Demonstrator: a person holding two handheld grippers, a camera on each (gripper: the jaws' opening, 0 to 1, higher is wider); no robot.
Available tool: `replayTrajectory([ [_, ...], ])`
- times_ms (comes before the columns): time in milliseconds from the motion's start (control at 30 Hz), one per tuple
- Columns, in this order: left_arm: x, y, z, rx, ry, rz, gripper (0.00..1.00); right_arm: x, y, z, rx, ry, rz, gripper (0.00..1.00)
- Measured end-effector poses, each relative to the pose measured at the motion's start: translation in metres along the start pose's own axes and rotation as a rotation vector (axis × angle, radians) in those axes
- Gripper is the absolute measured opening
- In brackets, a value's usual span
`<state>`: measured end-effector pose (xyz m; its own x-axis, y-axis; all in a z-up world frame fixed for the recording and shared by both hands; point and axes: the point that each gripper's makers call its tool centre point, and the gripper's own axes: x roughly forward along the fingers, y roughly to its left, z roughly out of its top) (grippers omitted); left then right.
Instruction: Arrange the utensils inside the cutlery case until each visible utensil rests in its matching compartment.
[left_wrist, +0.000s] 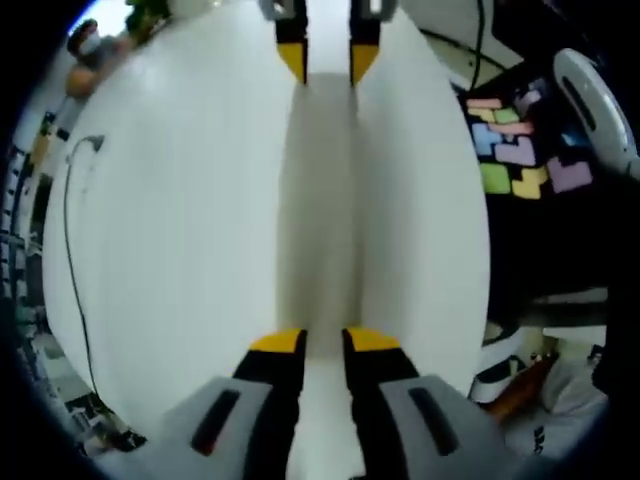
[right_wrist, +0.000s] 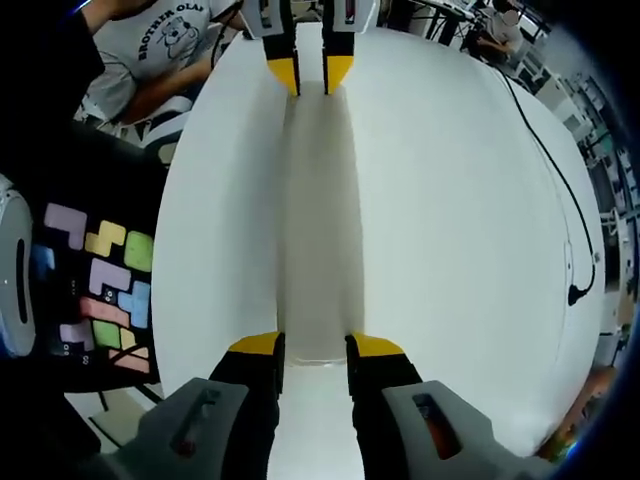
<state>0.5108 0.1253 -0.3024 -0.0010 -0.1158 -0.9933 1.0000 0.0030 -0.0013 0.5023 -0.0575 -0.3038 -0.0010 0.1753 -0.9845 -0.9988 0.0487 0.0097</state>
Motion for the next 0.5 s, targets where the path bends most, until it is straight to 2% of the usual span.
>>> replayTrajectory([
  [33,-0.0003,-0.0001,-0.0012,-0.014,0.036,-0.002,0.16,0.0001,0.0,-0.0002,0.003,0.004,-0.001,0.25],
  [100,0.001,0.0005,0.0012,0.007,0.061,-0.012,0.16,0.0002,0.0002,-0.0005,0.002,0.006,-0.004,0.25],
  [333,0.0004,0.0006,0.0006,-0.01,0.037,-0.026,0.16,-0.0001,-0.0003,-0.0015,-0.002,-0.047,-0.002,0.25],
  [500,0.0002,0.0006,0.0005,-0.009,0.045,-0.035,0.16,0.0006,0.0002,0.0002,-0.014,-0.022,-0.003,0.25],
])
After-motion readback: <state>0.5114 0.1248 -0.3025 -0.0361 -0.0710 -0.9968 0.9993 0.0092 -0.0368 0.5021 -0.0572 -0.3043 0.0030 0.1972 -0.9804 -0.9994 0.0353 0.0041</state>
